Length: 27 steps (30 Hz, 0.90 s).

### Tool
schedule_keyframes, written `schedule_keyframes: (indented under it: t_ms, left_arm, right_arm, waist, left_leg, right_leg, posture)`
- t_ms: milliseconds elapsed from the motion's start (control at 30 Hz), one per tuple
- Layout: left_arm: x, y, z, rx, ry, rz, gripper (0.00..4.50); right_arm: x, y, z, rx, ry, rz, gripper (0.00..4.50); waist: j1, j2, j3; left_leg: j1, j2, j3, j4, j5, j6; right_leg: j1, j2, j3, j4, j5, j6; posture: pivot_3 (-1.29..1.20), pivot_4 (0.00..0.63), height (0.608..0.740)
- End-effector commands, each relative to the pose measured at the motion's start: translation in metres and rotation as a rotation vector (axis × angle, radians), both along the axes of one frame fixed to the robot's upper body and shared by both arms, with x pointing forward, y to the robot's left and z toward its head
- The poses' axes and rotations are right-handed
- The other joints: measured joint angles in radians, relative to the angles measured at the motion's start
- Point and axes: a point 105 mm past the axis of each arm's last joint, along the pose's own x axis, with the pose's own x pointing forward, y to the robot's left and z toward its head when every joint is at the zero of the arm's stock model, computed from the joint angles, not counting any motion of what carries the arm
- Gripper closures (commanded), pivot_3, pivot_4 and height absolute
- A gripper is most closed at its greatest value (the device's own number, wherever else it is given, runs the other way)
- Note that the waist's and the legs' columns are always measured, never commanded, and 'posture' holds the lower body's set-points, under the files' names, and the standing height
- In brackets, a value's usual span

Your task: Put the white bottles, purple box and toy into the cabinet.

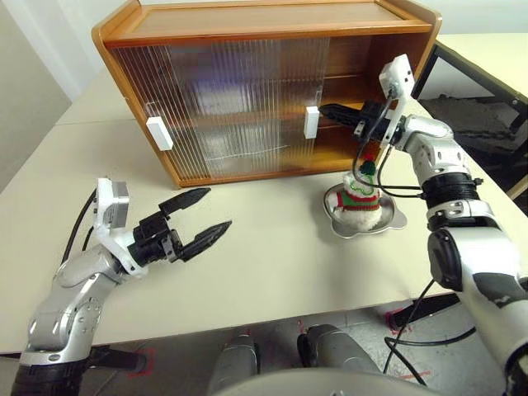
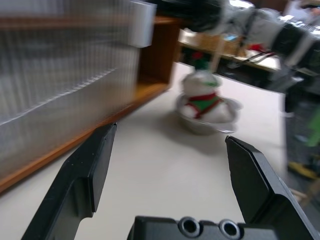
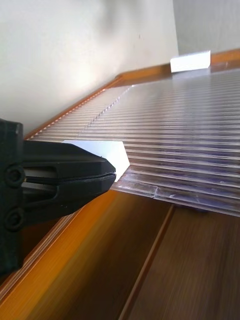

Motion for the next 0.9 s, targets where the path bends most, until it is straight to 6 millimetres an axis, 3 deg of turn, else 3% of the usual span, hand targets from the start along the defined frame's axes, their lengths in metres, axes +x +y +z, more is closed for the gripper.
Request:
schedule_keyframes:
  t_ms: [33,267,600,900]
  left_arm:
    - [-0.009,-0.007,-0.005,0.011,0.048,-0.07,0.0]
    - [-0.022,-0.018,-0.001,0.052,0.021,-0.191,0.0]
    - [-0.007,-0.011,0.024,-0.018,-0.17,-0.059,0.0]
    - [-0.006,-0.005,0.026,-0.036,-0.21,0.003,0.0]
  right_arm:
    - [-0.001,0.009,0.004,0.003,-0.003,0.033,4.47]
    - [-0.005,0.027,0.003,0.022,0.009,0.084,4.47]
    - [-0.012,0.058,0.005,0.072,0.013,0.166,4.47]
    - [-0.024,0.081,0.006,0.106,0.025,0.243,4.47]
  waist:
    - [0.003,0.0,0.0]
    - [0.006,0.0,0.0]
    - [0.01,0.001,-0.001]
    - [0.025,0.001,0.0]
  left_leg:
    - [0.0,0.0,0.0,0.0,0.0,0.0]
    - [0.0,0.003,0.0,-0.001,0.0,0.0]
    - [0.002,0.005,0.0,0.0,0.0,0.0]
    - [0.003,0.005,0.0,0.0,0.001,0.0]
  right_leg:
    - [0.0,0.0,0.0,0.0,0.0,0.0]
    - [-0.002,0.002,0.0,0.001,-0.001,-0.005]
    - [-0.002,0.005,-0.001,0.005,0.0,-0.008]
    - [-0.002,0.006,-0.001,0.007,-0.001,-0.009]
  posture:
    - [-0.1,0.027,0.74]
    - [-0.1,0.027,0.74]
    - [-0.08,0.027,0.74]
    - [-0.07,0.033,0.74]
